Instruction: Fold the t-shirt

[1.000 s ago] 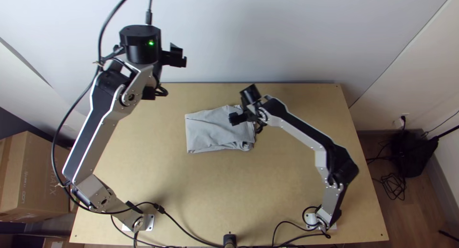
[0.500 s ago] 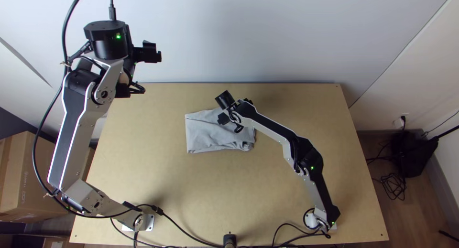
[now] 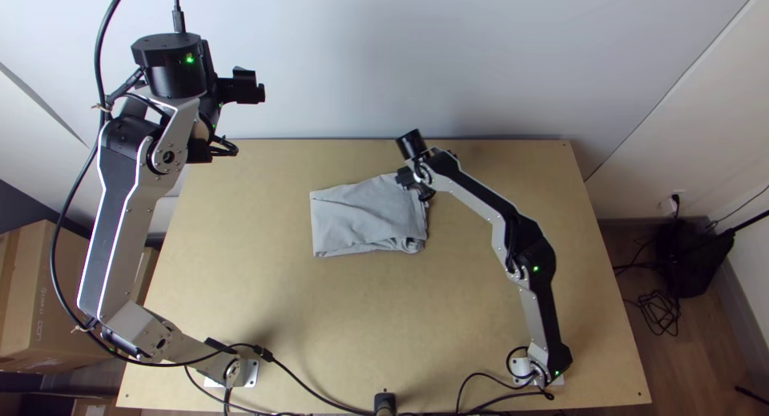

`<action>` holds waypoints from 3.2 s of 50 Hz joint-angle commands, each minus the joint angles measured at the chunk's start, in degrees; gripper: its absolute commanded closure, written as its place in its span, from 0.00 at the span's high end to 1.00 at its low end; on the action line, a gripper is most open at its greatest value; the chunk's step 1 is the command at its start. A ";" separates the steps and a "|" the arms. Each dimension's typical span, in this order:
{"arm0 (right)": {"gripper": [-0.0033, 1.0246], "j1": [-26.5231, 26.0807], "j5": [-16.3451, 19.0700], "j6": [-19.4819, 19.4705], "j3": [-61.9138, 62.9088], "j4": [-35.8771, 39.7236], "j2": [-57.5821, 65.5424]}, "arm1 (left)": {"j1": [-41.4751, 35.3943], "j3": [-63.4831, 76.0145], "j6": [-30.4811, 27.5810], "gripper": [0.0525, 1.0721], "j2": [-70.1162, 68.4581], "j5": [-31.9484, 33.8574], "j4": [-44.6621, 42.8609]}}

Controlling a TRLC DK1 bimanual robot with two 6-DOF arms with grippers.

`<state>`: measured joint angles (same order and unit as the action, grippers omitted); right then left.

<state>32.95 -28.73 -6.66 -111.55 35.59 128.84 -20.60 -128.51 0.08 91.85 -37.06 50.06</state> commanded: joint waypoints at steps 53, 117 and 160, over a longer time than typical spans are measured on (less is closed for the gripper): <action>0.96 -9.66 65.56 -11.19 9.24 16.53 -0.87 | 0.30 0.63 0.63 0.96 -1.68 -0.12 1.62; 0.02 -50.53 65.38 -12.50 6.25 13.80 -5.17 | 4.34 0.54 -0.16 0.96 -2.91 0.32 2.06; 0.96 -68.11 38.31 6.22 14.69 -13.89 -35.94 | 10.40 0.89 2.65 0.96 -7.13 7.62 5.13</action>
<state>-35.81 9.91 -5.52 -96.14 24.25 100.53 -11.64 -127.92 0.67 87.09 -31.00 54.04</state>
